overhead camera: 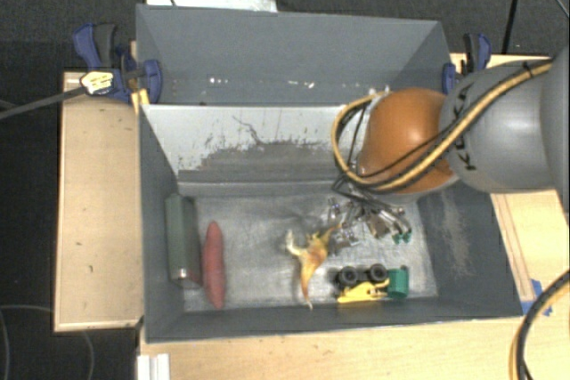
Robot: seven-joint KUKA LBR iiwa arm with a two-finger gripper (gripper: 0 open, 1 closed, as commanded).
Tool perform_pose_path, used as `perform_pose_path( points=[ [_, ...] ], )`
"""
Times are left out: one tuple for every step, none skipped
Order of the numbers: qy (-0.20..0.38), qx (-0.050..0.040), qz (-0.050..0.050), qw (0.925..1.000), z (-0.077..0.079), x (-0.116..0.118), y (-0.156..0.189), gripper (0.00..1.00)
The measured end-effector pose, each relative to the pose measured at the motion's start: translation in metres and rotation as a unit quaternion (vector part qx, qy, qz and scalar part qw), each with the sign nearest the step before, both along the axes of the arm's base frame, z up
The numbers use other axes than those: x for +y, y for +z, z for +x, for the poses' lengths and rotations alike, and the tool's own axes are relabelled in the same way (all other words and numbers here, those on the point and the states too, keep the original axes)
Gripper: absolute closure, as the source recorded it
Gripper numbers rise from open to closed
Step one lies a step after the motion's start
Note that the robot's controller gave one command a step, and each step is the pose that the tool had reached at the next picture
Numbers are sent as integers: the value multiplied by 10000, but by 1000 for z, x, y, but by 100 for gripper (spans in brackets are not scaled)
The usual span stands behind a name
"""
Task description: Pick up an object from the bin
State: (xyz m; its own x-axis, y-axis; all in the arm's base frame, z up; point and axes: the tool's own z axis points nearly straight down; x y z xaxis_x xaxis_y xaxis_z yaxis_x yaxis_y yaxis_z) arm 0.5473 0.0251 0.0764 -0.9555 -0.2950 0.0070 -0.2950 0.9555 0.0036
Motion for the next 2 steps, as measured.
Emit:
perform_pose_path(
  points=[
    [-8,1,1,10000,0,0,0,100],
    [-6,-27,-5,10000,3,-1,39,100]
  ],
)
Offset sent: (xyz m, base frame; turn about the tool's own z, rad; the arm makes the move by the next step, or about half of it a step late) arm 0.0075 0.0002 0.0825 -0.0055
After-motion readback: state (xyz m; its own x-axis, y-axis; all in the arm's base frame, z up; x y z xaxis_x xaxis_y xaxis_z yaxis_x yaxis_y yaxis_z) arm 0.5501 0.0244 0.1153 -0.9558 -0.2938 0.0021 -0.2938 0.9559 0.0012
